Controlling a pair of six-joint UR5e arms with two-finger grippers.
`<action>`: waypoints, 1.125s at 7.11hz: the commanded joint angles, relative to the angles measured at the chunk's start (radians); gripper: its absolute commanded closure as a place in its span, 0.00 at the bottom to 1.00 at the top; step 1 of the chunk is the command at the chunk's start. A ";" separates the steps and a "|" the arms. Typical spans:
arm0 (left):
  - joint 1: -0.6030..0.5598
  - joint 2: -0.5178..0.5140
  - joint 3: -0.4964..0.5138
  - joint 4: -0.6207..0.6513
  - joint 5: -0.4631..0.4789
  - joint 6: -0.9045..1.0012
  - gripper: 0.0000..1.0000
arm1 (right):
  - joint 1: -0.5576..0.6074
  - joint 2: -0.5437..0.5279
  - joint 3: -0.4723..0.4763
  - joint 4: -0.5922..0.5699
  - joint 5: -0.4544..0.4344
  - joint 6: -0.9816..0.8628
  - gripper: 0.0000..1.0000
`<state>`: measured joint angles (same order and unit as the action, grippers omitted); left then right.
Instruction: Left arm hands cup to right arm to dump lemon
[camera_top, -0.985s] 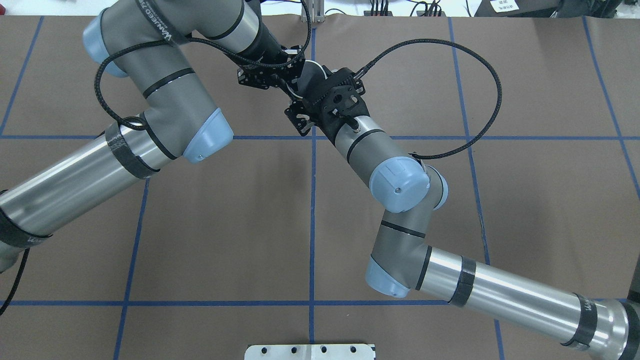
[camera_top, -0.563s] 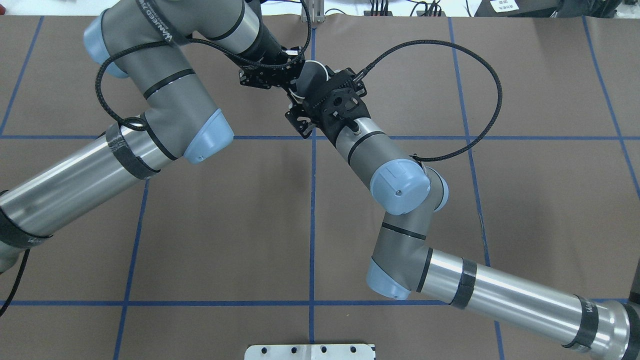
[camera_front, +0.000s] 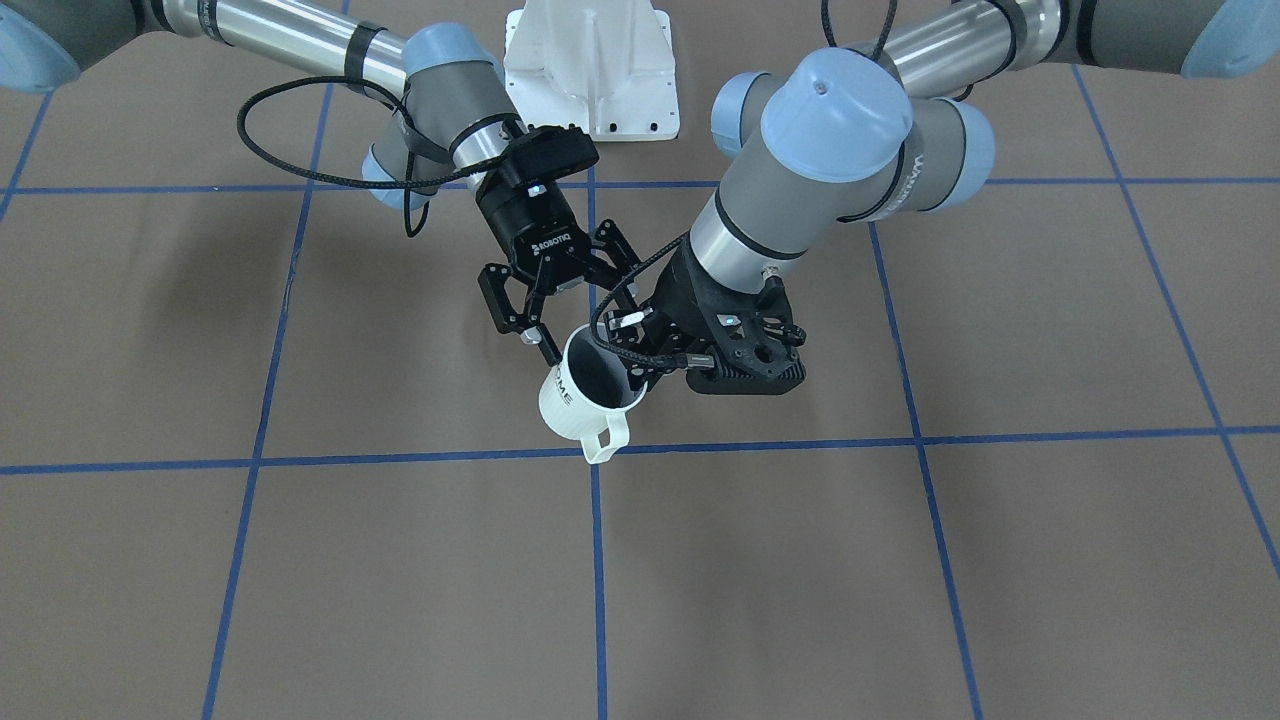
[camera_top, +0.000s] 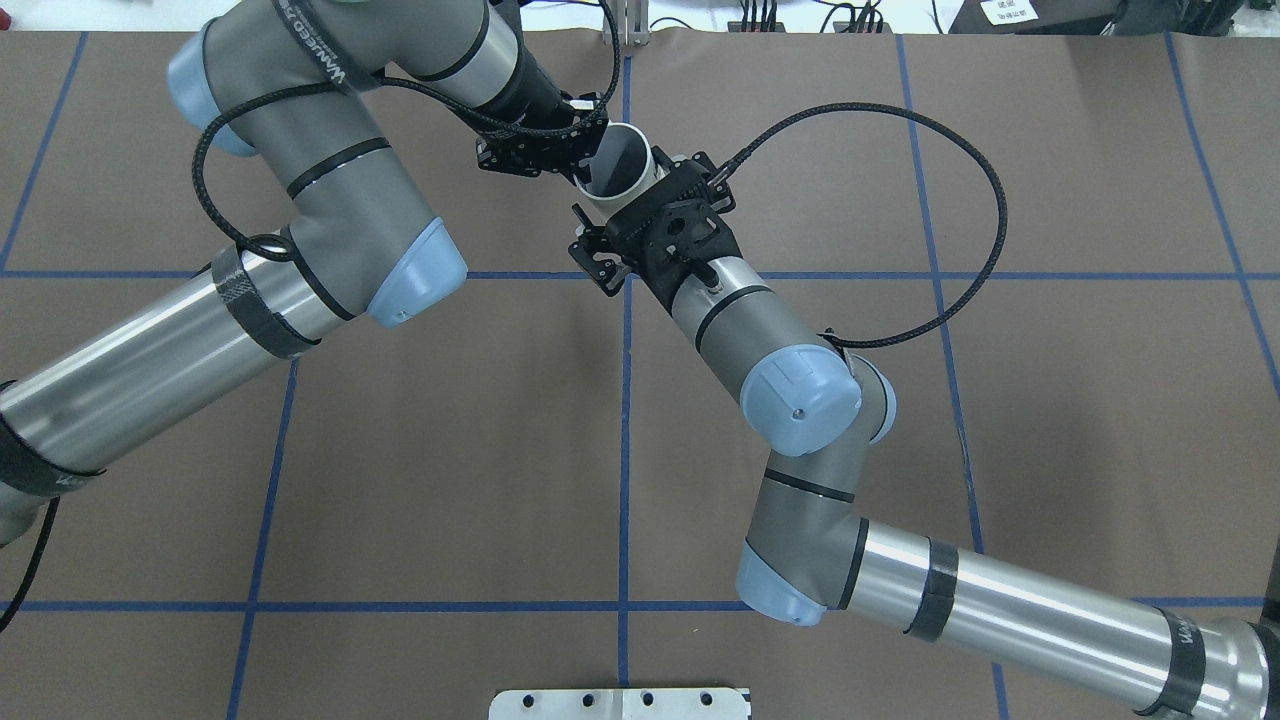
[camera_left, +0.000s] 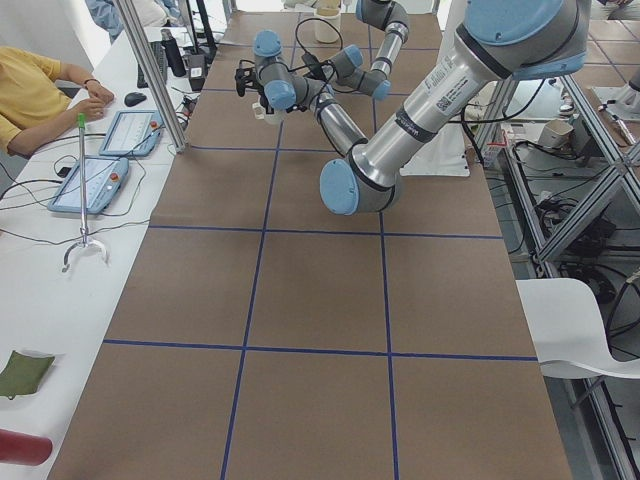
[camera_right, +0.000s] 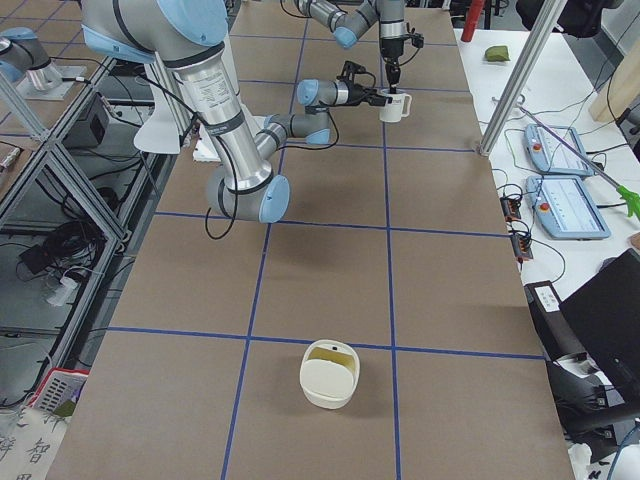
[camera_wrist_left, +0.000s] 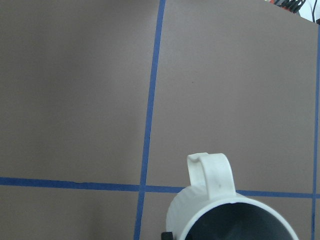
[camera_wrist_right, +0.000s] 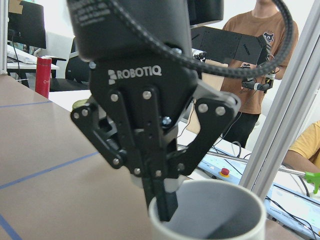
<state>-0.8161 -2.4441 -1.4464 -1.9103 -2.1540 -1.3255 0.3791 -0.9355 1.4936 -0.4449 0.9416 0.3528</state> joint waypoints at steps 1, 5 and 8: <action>0.000 0.002 0.004 -0.001 0.011 0.000 1.00 | -0.075 -0.073 0.112 -0.001 -0.068 -0.011 0.01; -0.011 0.007 0.006 -0.001 0.013 0.011 1.00 | -0.143 -0.143 0.307 -0.145 -0.167 0.008 0.01; -0.028 0.037 -0.005 0.001 0.014 0.022 1.00 | -0.030 -0.123 0.313 -0.315 -0.098 0.089 0.00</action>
<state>-0.8374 -2.4261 -1.4448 -1.9090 -2.1401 -1.3075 0.2961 -1.0723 1.7979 -0.6478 0.7990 0.3966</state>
